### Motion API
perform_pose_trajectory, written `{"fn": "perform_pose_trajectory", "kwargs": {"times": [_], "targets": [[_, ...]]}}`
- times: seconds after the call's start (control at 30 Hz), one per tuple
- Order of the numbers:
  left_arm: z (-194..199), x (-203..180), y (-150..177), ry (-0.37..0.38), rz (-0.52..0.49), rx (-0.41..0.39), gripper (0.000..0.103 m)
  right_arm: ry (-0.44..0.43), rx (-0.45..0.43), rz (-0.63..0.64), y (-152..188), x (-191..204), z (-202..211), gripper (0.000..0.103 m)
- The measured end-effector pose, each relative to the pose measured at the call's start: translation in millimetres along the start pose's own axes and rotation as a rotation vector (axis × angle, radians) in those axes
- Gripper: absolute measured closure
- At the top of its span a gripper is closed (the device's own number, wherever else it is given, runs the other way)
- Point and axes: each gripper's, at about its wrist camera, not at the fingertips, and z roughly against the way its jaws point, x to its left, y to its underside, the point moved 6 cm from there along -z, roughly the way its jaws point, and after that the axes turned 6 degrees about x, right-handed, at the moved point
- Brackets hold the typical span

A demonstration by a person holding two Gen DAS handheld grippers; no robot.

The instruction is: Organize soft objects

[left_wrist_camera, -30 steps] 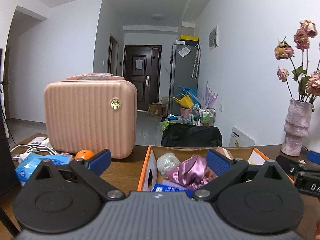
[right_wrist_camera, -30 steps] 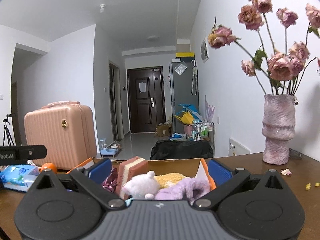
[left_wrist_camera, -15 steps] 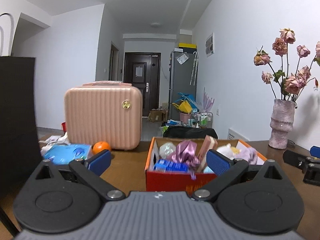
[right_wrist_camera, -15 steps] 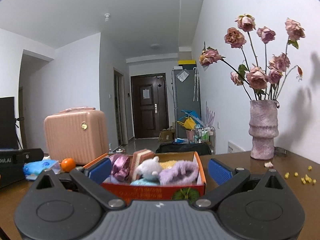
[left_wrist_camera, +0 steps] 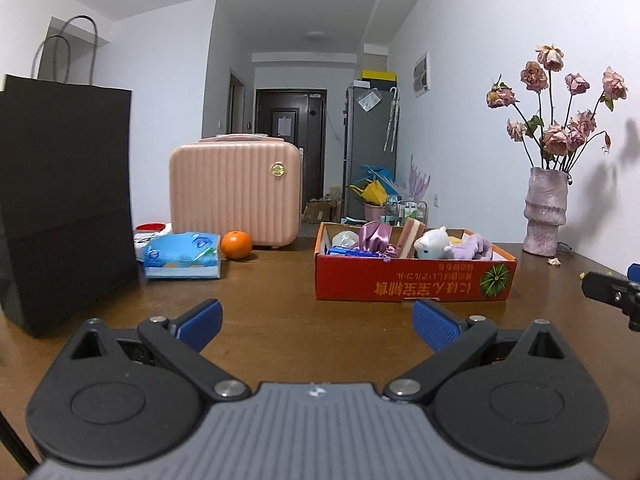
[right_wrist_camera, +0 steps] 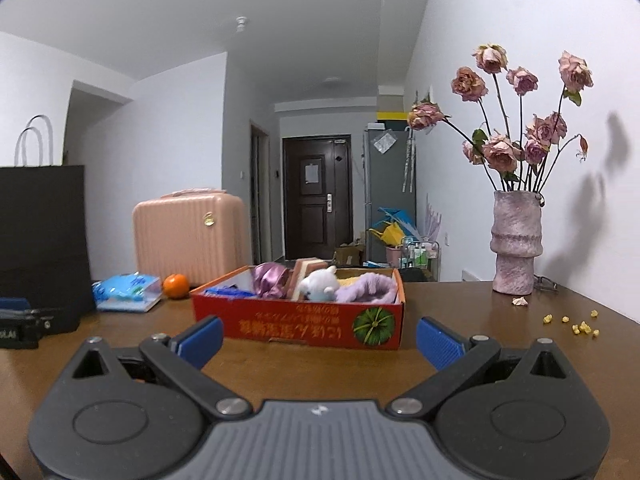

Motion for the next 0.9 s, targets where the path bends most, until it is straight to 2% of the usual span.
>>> {"fn": "perform_pose_trajectory", "kwargs": {"times": [0.37,0.9], "targets": [[39,-5,15,0.014,-0.015,-0.036,0.000,-0.027,0.022,0.009,17,12,36,0.000],[53,-11,15,0.024,-0.025,-0.054,0.000,-0.040,0.000,0.004,16,13,49,0.000]]}}
